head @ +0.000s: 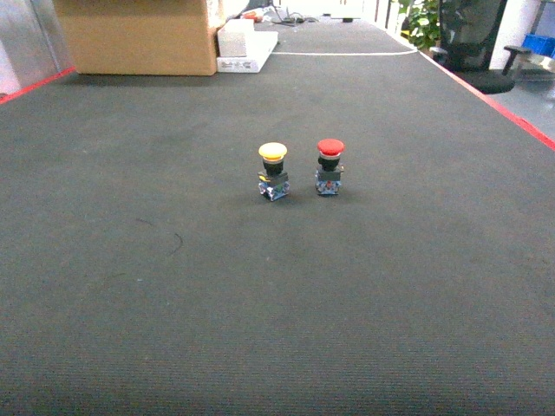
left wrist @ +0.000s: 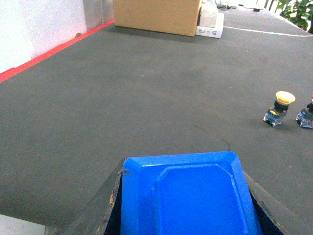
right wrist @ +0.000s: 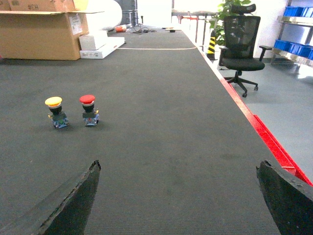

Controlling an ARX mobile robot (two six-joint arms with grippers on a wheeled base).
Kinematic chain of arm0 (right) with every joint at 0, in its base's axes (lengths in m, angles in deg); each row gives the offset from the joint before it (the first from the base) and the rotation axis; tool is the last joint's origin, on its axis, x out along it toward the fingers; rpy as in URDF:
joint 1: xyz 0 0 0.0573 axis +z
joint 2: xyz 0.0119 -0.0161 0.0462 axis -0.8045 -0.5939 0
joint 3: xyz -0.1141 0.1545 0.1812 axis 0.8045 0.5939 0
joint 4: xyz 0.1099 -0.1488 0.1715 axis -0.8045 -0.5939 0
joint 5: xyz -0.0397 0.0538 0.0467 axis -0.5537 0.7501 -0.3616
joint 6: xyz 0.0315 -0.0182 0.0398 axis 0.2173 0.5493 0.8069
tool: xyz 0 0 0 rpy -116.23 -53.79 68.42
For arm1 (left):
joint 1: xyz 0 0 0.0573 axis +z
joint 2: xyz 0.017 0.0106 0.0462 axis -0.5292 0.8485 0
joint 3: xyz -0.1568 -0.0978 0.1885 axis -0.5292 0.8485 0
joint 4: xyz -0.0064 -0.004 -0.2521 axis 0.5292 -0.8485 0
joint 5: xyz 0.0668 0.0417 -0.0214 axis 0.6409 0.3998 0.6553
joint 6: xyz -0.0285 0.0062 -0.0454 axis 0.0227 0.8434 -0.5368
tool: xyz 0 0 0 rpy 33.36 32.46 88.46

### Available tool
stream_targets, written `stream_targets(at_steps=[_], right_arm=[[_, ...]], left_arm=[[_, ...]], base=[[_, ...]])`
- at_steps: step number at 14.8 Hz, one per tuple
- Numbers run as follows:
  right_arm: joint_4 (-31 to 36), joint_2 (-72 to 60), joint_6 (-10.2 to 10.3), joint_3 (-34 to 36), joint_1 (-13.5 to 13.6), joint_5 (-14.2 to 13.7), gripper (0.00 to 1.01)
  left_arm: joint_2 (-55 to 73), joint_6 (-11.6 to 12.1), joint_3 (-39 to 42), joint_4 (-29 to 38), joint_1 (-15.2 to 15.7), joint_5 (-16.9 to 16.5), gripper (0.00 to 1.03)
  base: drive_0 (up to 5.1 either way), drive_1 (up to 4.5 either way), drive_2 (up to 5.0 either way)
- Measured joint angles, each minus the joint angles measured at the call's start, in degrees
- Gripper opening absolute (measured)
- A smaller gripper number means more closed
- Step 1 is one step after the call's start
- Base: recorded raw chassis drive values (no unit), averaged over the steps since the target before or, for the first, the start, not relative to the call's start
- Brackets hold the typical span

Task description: Pick blue part to blue bin on bottom shelf

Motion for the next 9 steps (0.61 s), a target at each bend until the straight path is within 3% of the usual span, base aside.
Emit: stream_targets(at_steps=[9], right_arm=[[0.15, 0.0, 0.0, 0.0, 0.0, 0.02, 0.98]], left_arm=[[-0.07, 0.0, 0.0, -0.13, 0.0, -0.11, 0.44]], base=[[0.0, 0.0, 0.0]])
